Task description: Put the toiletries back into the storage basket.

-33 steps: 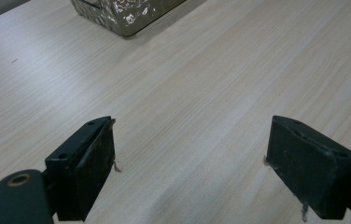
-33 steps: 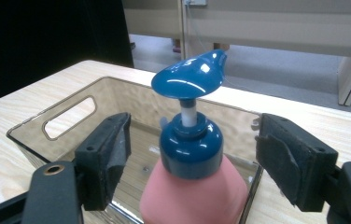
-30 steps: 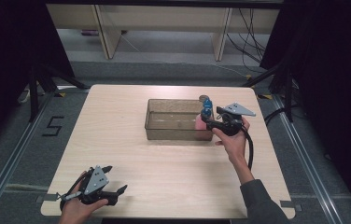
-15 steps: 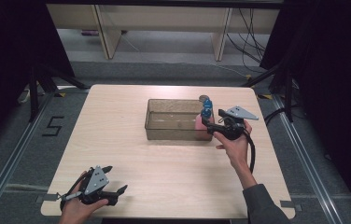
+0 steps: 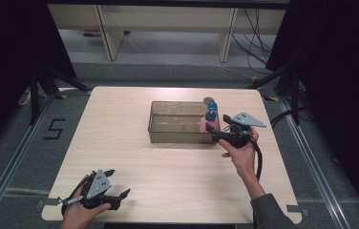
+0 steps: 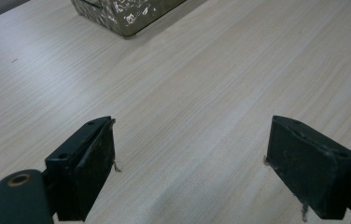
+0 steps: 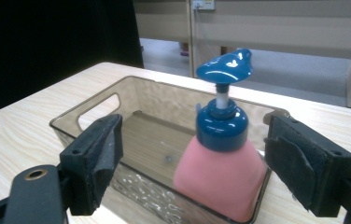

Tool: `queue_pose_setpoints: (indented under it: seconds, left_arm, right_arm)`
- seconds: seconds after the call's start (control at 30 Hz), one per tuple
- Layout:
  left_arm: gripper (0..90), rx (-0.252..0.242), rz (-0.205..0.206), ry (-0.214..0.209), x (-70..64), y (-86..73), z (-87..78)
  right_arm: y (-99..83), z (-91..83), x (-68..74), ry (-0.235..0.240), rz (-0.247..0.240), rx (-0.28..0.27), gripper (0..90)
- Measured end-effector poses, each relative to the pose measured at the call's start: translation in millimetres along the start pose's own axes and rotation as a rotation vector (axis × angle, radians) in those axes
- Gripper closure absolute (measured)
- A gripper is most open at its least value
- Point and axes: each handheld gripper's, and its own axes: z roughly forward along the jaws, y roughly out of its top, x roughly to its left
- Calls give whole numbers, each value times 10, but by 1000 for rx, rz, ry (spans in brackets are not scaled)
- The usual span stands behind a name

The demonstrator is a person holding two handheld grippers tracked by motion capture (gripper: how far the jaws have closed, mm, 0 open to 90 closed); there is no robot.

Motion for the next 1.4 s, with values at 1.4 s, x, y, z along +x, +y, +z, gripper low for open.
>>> queue_pose_setpoints:
  seconds: [1.4]
  left_arm:
    - [150, -1, 3, 2, -1, 1, -3]
  right_arm:
    - [-272, -267, 244, 83, -7, 35, 199]
